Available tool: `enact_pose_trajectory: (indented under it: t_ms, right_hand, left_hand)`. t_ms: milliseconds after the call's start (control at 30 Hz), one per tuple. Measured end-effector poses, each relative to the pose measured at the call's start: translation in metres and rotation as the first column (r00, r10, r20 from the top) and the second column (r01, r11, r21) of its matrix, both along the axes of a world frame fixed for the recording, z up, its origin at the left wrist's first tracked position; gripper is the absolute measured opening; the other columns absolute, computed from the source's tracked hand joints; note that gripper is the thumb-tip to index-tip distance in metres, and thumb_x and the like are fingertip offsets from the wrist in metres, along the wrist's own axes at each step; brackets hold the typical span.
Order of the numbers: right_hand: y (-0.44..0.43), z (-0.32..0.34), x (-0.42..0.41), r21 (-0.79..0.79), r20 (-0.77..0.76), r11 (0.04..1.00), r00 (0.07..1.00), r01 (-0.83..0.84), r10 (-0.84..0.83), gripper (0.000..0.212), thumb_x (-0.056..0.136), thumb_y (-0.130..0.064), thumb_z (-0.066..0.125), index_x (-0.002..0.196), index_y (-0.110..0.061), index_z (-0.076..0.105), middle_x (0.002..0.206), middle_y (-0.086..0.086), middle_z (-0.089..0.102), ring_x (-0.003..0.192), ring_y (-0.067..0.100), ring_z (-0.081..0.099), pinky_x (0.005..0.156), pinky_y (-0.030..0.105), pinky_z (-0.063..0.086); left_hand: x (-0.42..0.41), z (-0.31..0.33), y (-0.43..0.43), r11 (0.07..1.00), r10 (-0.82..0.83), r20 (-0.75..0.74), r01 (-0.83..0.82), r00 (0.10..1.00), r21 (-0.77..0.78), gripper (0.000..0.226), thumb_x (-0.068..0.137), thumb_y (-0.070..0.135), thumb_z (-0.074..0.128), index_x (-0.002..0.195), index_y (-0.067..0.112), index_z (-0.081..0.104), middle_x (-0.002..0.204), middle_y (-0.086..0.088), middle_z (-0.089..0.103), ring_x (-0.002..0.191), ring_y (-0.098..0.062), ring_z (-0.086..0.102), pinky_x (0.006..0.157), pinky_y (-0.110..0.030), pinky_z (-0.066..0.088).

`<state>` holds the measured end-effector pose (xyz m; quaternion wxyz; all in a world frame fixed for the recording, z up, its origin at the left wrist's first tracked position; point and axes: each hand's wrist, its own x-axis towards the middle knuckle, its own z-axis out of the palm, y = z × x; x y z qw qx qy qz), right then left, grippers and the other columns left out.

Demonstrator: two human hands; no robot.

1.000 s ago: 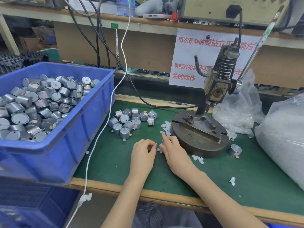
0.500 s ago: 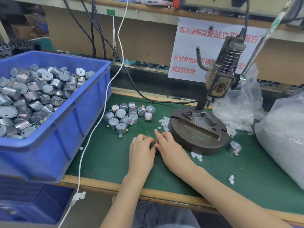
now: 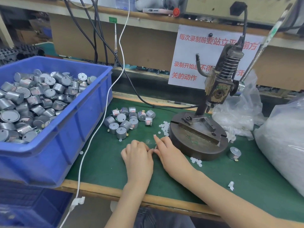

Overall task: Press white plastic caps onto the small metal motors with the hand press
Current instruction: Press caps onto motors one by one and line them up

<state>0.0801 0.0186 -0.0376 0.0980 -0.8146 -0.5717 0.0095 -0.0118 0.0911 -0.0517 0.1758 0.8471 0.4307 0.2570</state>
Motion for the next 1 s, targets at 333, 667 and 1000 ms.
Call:
enact_pose_trajectory:
  t_ms: [333,667,1000]
  right_hand:
    - [0.006,-0.005,-0.008,-0.002,0.068,0.997,0.995,0.075,-0.075,0.054,0.102,-0.037,0.023,0.149,-0.016,0.01,0.129,0.006,0.034,0.101,0.027,0.053,0.068,0.033,0.04]
    - [-0.005,-0.007,-0.009,0.293,-0.104,0.946,0.989,0.135,-0.109,0.05,0.096,-0.042,0.042,0.138,-0.014,0.041,0.121,0.001,0.049,0.114,0.014,0.048,0.09,0.018,0.034]
    - [-0.008,-0.007,-0.012,0.396,-0.233,0.868,0.947,0.299,-0.22,0.019,0.087,-0.024,0.061,0.091,-0.015,0.045,0.081,-0.004,0.05,0.08,0.019,0.051,0.067,0.02,0.031]
  left_hand:
    - [0.0,0.002,-0.001,0.998,0.059,-0.017,-0.059,0.998,-0.009,0.016,0.092,0.031,0.047,0.103,0.024,0.056,0.109,0.003,0.05,0.106,-0.019,0.042,0.09,-0.029,0.019]
    - [-0.004,0.001,0.003,0.998,-0.009,0.081,0.014,0.997,-0.067,0.014,0.087,0.031,0.055,0.099,0.03,0.063,0.101,0.008,0.049,0.103,-0.014,0.044,0.088,-0.025,0.019]
    - [-0.003,0.004,0.004,0.997,0.015,0.098,-0.008,0.995,-0.074,0.012,0.088,0.031,0.054,0.09,0.027,0.065,0.098,0.007,0.054,0.098,-0.016,0.046,0.084,-0.027,0.019]
